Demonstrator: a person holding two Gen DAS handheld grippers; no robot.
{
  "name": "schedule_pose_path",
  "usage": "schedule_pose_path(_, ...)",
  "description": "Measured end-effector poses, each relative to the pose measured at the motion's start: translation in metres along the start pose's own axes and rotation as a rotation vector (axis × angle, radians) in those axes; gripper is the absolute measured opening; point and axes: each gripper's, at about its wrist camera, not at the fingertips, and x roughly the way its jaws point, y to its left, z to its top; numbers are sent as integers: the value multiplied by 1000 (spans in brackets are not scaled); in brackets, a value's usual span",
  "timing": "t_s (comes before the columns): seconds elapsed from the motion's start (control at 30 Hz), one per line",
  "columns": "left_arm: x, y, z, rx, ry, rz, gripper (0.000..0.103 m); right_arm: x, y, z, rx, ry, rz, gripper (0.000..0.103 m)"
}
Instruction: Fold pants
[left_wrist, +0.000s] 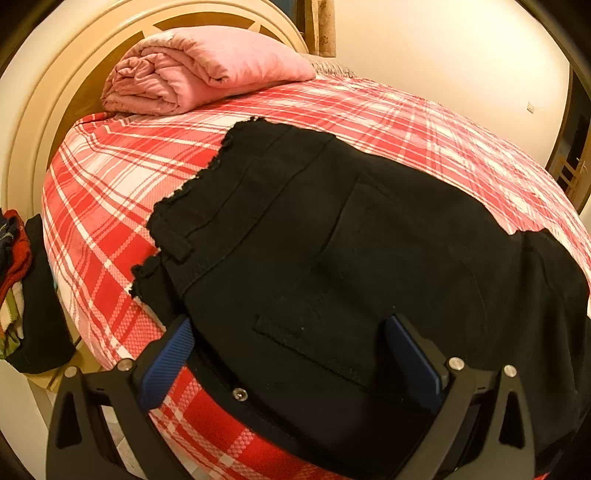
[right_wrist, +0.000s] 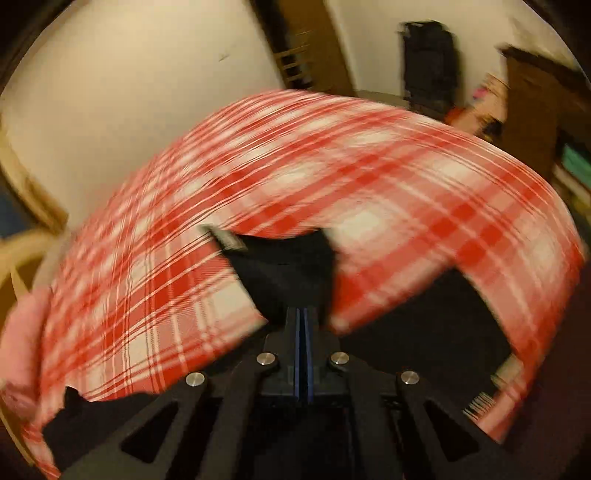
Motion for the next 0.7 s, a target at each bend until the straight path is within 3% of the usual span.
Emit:
schedule_pose_path(0.17, 0, -5, 4, 32, -5, 12, 103, -12, -63, -42, 112, 37, -22, 1)
schedule_pose_path(0.4, -4, -14, 9, 81, -1, 18, 103, -3, -93, -64, 152, 116, -58, 2)
schedule_pose_path(0.53, -21, -19, 12, 99, -38, -7, 102, -29, -106, -41, 119, 4, -129, 3)
schedule_pose_path(0.6, -35, -25, 14, 111, -77, -50, 102, -31, -104, -24, 42, -41, -164, 17)
schedule_pose_path(0.67, -46, -38, 16, 149, -105, -90, 102, -12, -101, -6, -40, -21, -153, 77)
schedule_pose_path(0.7, -50, -47, 16, 176, -112, -109, 102, -3, -101, -1, -54, -10, -157, 77)
